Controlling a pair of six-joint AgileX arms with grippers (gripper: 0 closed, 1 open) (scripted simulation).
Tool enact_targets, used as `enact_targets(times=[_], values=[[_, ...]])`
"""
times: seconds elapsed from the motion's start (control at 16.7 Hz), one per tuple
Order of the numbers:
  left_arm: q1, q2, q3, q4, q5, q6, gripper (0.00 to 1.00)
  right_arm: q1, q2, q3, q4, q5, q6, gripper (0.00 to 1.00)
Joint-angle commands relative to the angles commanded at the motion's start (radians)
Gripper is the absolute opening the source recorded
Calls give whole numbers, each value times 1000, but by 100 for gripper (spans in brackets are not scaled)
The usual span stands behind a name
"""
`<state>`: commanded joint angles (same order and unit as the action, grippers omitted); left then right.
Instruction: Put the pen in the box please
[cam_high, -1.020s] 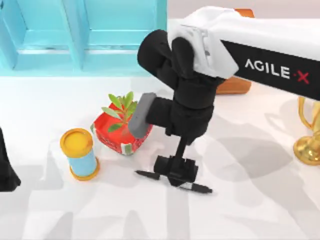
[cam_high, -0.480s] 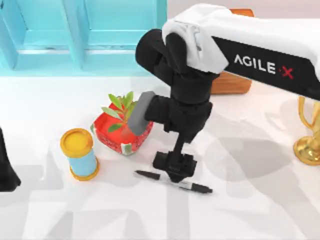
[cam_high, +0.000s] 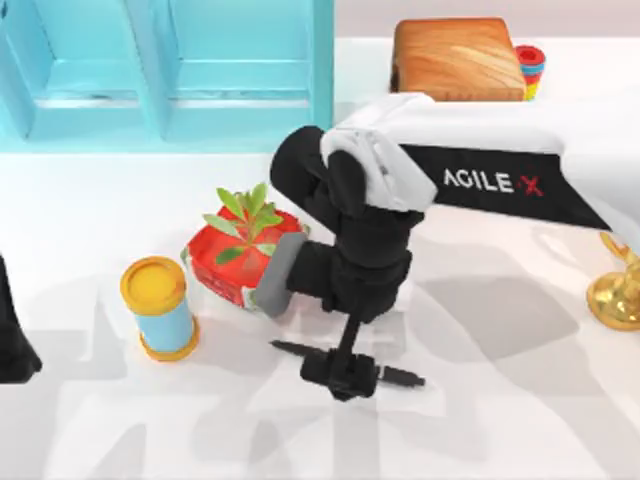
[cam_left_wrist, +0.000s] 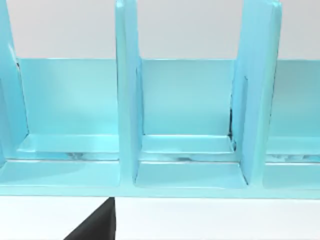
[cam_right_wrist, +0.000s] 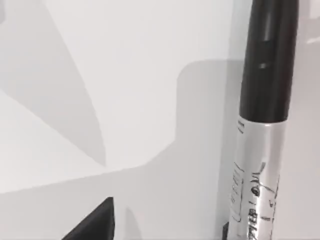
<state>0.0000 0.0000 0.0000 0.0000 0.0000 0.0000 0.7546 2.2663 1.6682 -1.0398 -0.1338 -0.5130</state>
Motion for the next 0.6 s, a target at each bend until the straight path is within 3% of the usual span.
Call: enact_targets(times=[0.42,0.6], values=[[0,0,0,0,0,0,100,9,28,-84,97,0,10,100],[0,0,0,0,0,0,100,9,28,-84,97,0,10,77]])
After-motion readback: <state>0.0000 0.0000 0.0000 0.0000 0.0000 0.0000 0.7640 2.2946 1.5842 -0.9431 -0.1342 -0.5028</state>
